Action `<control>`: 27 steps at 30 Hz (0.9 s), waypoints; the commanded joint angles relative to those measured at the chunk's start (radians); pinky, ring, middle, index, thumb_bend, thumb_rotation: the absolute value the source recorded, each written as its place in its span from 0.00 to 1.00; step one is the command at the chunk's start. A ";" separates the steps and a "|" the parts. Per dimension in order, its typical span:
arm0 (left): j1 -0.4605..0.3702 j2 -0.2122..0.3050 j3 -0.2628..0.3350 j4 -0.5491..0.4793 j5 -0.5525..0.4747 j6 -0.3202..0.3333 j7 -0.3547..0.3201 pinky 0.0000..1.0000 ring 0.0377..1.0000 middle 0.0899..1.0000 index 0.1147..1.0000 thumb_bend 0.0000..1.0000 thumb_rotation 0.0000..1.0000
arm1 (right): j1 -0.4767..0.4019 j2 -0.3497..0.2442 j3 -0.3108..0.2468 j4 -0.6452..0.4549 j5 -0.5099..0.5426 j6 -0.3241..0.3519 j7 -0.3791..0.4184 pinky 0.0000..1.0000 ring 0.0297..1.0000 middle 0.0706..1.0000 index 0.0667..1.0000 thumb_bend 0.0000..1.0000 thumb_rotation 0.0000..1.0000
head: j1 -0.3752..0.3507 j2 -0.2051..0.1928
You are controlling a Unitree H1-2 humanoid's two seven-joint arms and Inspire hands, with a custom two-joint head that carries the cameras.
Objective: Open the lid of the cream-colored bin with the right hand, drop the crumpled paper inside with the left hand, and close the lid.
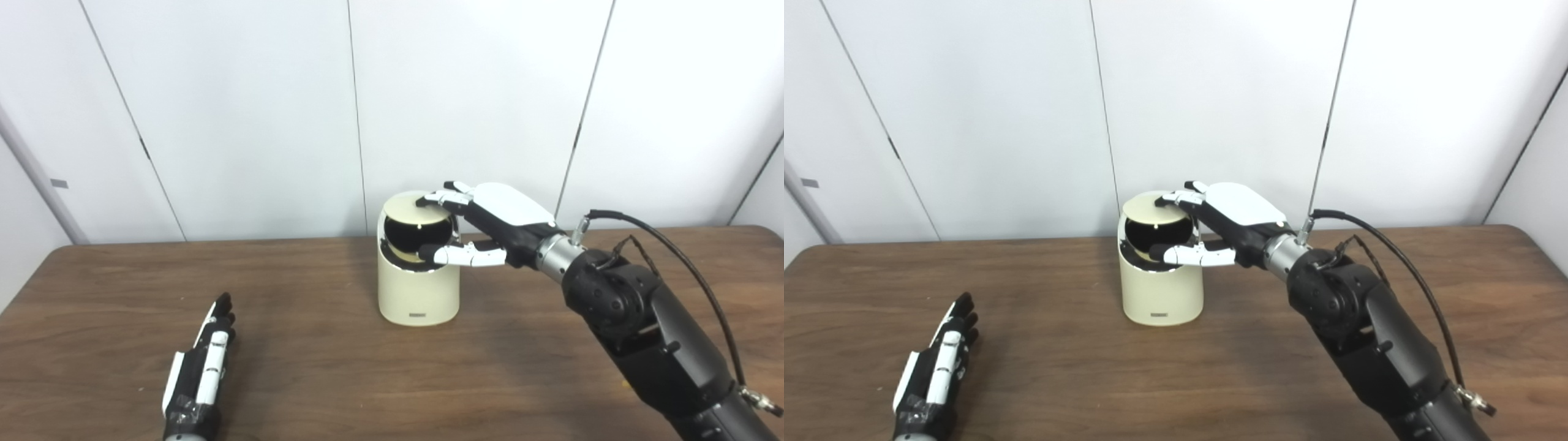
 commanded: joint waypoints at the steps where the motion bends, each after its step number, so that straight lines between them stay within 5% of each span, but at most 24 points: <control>1: 0.014 -0.021 -0.018 0.028 -0.008 -0.004 -0.006 1.00 1.00 1.00 0.99 0.48 0.85 | -0.026 -0.008 0.000 -0.028 -0.007 -0.040 -0.005 0.98 0.99 0.90 0.86 0.57 0.96 | -0.001 0.000; 27: 0.017 -0.036 -0.015 0.024 -0.017 0.001 -0.001 1.00 1.00 1.00 0.99 0.50 0.81 | 0.037 -0.016 0.015 0.009 -0.052 -0.103 -0.006 1.00 1.00 0.93 0.85 0.59 1.00 | 0.007 0.020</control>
